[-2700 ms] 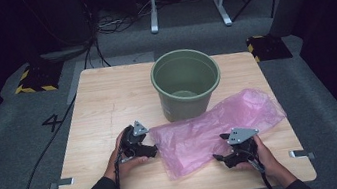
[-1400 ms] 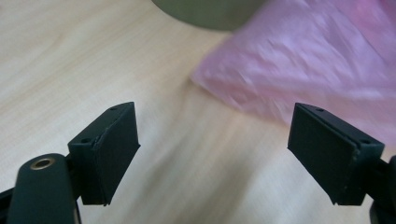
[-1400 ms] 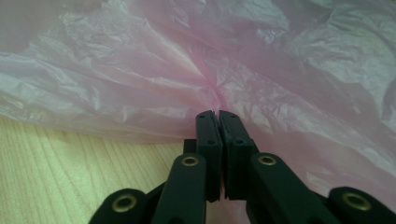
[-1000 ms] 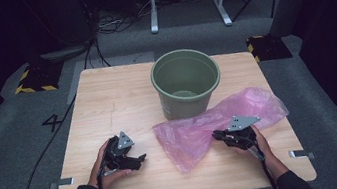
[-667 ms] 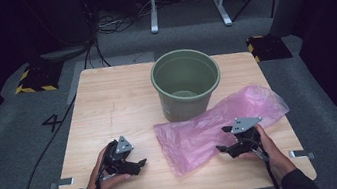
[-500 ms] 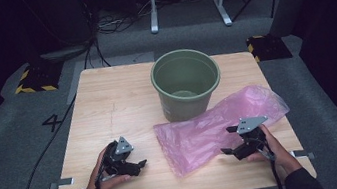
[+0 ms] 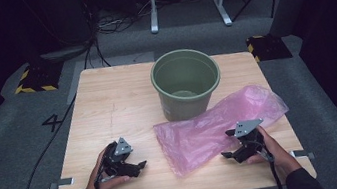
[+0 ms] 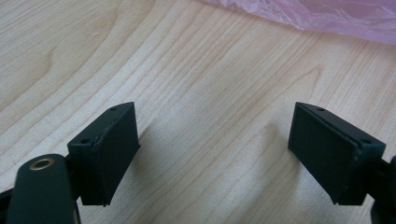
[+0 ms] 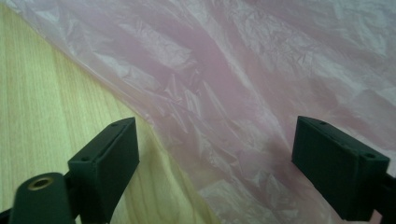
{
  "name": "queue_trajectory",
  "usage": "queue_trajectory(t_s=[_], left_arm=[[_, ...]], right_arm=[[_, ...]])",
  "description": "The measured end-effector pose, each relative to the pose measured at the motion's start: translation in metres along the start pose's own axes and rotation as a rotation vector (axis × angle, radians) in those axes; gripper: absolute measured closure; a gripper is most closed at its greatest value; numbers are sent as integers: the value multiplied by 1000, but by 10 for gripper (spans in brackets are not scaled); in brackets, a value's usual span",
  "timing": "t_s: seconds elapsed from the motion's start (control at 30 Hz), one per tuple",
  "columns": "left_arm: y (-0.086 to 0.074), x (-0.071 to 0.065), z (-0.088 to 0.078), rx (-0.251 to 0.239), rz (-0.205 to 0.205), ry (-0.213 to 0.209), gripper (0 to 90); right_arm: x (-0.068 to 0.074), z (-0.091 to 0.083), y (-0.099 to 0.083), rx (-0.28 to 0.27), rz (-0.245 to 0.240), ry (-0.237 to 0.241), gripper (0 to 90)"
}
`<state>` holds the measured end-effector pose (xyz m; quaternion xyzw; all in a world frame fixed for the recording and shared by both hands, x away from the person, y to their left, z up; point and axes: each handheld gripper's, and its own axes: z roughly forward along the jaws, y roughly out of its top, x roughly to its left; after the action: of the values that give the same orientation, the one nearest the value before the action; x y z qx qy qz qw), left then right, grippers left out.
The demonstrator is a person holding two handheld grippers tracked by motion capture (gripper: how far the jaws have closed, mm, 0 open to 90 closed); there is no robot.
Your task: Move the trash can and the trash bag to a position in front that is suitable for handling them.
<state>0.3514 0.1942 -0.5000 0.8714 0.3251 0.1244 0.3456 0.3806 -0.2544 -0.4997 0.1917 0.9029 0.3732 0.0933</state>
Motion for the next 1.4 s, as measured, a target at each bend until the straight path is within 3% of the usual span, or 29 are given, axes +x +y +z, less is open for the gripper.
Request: queue_trajectory(t_s=[0.17,0.4,0.43,0.53,0.57,0.6,0.63,0.67,0.7,0.73,0.77,0.8,1.03,1.07,1.17,1.2,1.23,1.27,1.3,1.4], left_arm=[[0,0,1,-13,1,0,147],[0,0,4,-30,-3,0,144],[0,0,4,-31,0,1,145],[-1,-1,4,-36,-2,1,144],[-1,-1,4,-36,-2,1,145],[-1,-1,4,-37,-1,1,145],[-1,-1,4,-37,-1,1,144],[-1,-1,4,-38,-1,1,145],[-1,-1,4,-38,-1,1,145],[-1,-1,5,-39,-2,1,145],[-1,-1,5,-39,-2,1,145],[-1,-1,5,-39,-2,1,145],[-1,-1,5,-39,-2,0,145],[-1,-1,5,-39,-2,0,145],[-1,-1,5,-40,-3,2,145],[-1,-1,5,-39,-5,3,146],[-1,-1,5,-39,-5,3,146],[-1,-1,5,-40,-6,4,145],[-1,-1,5,-40,-6,4,145],[0,-1,5,-40,-7,5,146]], right_arm=[[-8,11,5,20,58,-23,0],[-16,21,16,27,99,-64,9],[-17,22,17,25,102,-68,53],[-21,21,20,-31,106,-78,388],[-21,21,20,-31,106,-78,388],[-23,21,21,-47,112,-84,546],[-23,21,21,-47,112,-84,546],[-24,22,22,-54,113,-87,674],[-24,22,22,-54,113,-87,674],[-25,23,24,-53,111,-91,762],[-25,23,24,-53,111,-91,762],[-25,24,24,-57,102,-101,831],[-25,24,23,-82,89,-141,896],[-26,20,22,-118,98,-138,900],[-25,12,23,-151,102,-150,900],[-24,2,23,-194,108,-157,900],[-24,2,23,-194,108,-157,900],[-24,-8,23,-238,119,-166,900],[-24,-8,23,-238,119,-166,900],[-23,-28,24,-307,133,-195,900]])
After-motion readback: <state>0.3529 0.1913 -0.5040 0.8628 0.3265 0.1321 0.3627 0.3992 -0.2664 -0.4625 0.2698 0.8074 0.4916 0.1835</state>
